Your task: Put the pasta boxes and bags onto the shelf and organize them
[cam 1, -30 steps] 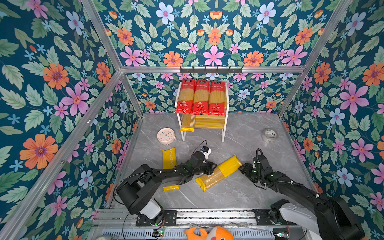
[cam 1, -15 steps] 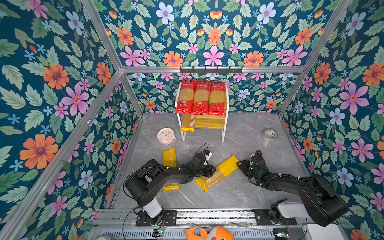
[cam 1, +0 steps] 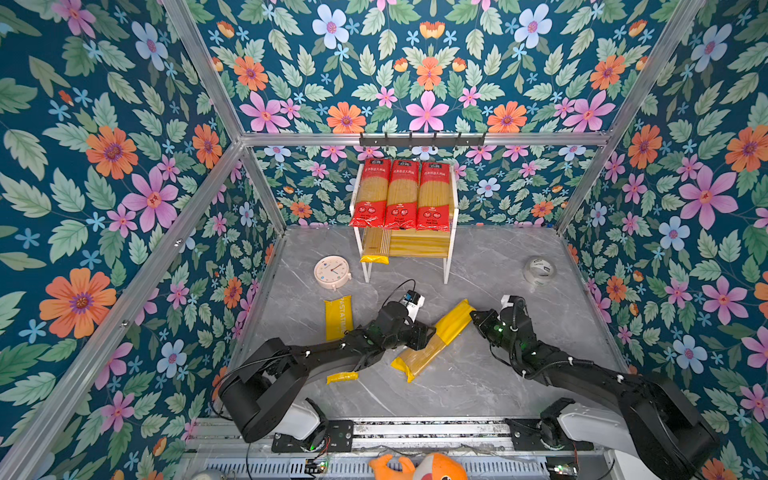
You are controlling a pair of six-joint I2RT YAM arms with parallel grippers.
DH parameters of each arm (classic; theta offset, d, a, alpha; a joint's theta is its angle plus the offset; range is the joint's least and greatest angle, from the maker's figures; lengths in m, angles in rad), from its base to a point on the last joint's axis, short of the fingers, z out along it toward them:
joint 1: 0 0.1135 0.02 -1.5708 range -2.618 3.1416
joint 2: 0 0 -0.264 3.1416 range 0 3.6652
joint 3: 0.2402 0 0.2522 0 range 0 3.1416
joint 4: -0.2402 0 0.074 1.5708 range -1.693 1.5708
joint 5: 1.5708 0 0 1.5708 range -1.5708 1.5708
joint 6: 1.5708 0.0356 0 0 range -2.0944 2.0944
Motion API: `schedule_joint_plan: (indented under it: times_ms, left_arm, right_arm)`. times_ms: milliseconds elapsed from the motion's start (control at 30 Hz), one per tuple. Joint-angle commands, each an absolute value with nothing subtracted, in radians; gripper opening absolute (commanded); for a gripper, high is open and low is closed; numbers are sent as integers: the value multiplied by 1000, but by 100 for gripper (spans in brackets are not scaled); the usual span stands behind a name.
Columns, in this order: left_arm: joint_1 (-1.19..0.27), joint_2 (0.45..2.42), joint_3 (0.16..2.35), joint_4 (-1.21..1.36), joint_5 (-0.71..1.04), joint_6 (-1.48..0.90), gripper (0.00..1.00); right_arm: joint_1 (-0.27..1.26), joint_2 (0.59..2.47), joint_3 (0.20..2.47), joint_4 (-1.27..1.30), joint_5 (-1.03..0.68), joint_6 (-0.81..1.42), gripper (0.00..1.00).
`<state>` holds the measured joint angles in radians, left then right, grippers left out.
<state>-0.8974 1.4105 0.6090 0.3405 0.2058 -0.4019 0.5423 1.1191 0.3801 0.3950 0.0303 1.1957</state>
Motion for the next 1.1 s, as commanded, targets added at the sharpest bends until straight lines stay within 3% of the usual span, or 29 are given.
schedule_joint_plan:
  times_ms: [0,133,500,667,900,1067]
  left_arm:
    - [-988,1363,618,252,71,-247,71]
    - [-1088,1353,648,196,-85,-186,77]
    - [-1202,1489,750,79,-435,-149,73]
    - [-1210,1508,703,120,-584,-164,65]
    - [-1211,1577,670,195,-643,-184,51]
    - [-1211,1583,657,215,-675,-217,33]
  right_arm:
    - [582,1043,444,210,163,1203,0]
    - [631,1042,510,159,209,1243,0]
    - [735,1093,652,137,297,1267,0]
    - [780,1111,683,141,344,1265,0]
    - [805,1145,697,178,333,1260,0]
    - [825,1160,700,200,332,1263,0]
